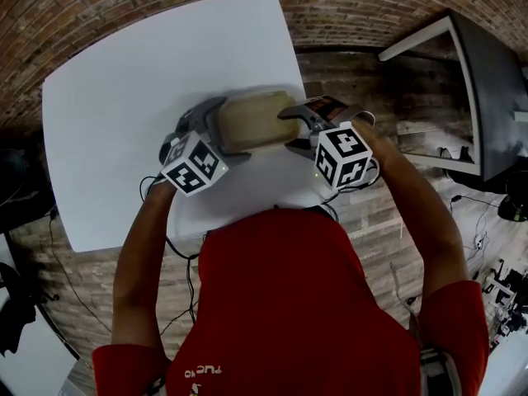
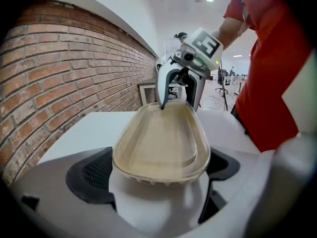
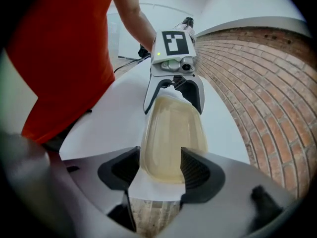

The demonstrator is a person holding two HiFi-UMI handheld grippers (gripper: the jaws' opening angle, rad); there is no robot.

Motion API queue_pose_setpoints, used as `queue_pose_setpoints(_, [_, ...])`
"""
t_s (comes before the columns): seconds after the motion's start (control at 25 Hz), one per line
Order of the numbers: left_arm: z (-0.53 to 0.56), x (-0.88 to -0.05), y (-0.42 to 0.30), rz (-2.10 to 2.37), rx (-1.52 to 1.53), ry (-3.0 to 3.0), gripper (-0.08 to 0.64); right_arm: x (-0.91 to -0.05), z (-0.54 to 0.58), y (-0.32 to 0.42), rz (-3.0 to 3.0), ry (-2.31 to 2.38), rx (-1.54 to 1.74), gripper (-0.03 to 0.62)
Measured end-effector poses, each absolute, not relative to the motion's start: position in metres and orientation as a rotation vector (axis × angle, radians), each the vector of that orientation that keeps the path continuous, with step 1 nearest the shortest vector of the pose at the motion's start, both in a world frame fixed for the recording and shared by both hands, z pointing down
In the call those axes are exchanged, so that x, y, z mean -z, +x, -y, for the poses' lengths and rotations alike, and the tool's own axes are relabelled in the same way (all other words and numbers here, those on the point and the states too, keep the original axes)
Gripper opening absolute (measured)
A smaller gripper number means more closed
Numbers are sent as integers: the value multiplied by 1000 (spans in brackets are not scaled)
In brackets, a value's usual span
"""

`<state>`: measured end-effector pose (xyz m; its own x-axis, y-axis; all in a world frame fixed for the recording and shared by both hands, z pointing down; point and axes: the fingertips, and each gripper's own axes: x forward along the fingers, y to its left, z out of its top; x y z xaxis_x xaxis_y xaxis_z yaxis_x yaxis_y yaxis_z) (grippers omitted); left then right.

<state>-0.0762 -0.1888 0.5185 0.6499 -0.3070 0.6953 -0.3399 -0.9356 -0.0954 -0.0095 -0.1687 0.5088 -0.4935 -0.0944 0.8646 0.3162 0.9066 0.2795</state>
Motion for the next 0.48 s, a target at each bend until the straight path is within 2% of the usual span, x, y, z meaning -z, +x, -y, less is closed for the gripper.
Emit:
queue_pose_setpoints(0.2, [189, -519, -77, 565, -1218, 2825, 575, -497, 167, -11, 2028, -252, 333, 271])
queue_pose_setpoints(0.48, [187, -517, -76, 588, -1181, 2814, 575, -502, 167, -16, 1992, -84, 506, 273])
